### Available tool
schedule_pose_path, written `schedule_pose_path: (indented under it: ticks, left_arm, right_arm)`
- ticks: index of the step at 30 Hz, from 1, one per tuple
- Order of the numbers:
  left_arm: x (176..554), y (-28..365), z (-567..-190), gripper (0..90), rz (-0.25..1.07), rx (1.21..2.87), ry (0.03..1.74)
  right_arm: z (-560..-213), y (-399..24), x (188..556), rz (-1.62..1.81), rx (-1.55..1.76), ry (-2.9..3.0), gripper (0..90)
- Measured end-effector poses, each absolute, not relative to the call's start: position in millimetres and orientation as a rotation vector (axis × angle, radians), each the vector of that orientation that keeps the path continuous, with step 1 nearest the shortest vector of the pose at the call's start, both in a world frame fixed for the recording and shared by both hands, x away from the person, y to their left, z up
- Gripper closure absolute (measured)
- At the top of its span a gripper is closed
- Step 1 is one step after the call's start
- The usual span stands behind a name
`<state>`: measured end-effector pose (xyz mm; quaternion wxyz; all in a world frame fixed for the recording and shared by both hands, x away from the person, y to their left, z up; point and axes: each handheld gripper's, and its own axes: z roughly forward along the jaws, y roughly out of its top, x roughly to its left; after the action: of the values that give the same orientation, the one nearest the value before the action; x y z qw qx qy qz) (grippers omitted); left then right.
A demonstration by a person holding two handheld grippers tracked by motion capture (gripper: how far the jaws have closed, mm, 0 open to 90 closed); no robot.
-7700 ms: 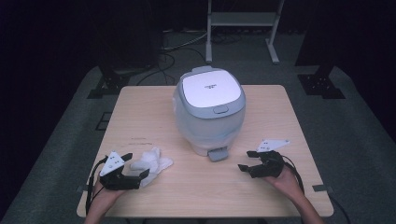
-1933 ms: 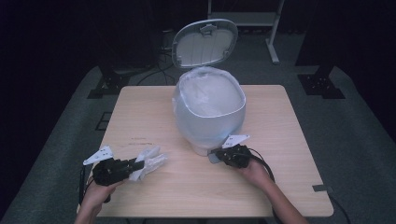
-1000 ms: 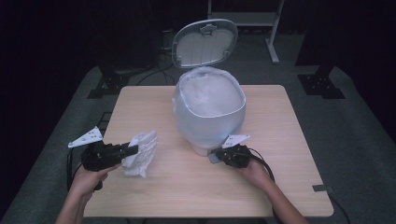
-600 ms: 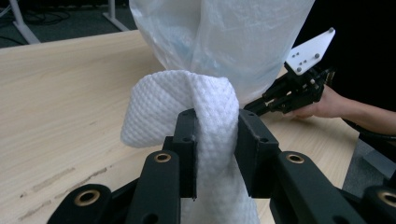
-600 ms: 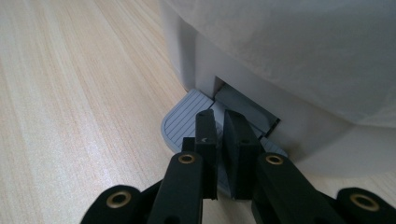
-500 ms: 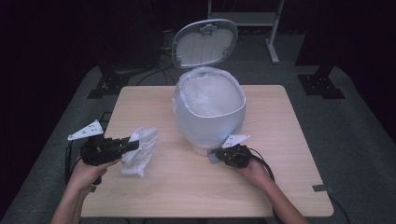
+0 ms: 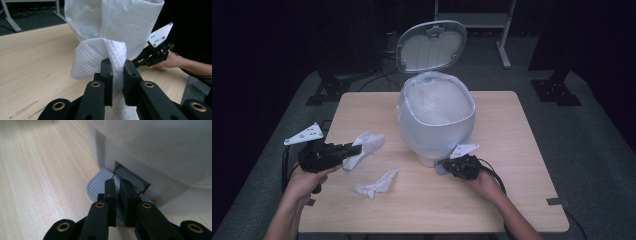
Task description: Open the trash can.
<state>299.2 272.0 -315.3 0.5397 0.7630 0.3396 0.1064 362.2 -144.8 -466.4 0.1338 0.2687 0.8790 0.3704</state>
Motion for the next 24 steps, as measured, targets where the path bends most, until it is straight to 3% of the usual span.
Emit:
schedule_pose_path:
  ticks: [24]
  left_arm:
    - [312, 245, -249, 81.9, 0.237, 1.838, 0.695]
  right_arm:
    - [-467, -145, 362, 1.077, 0.779, 2.546, 83.9]
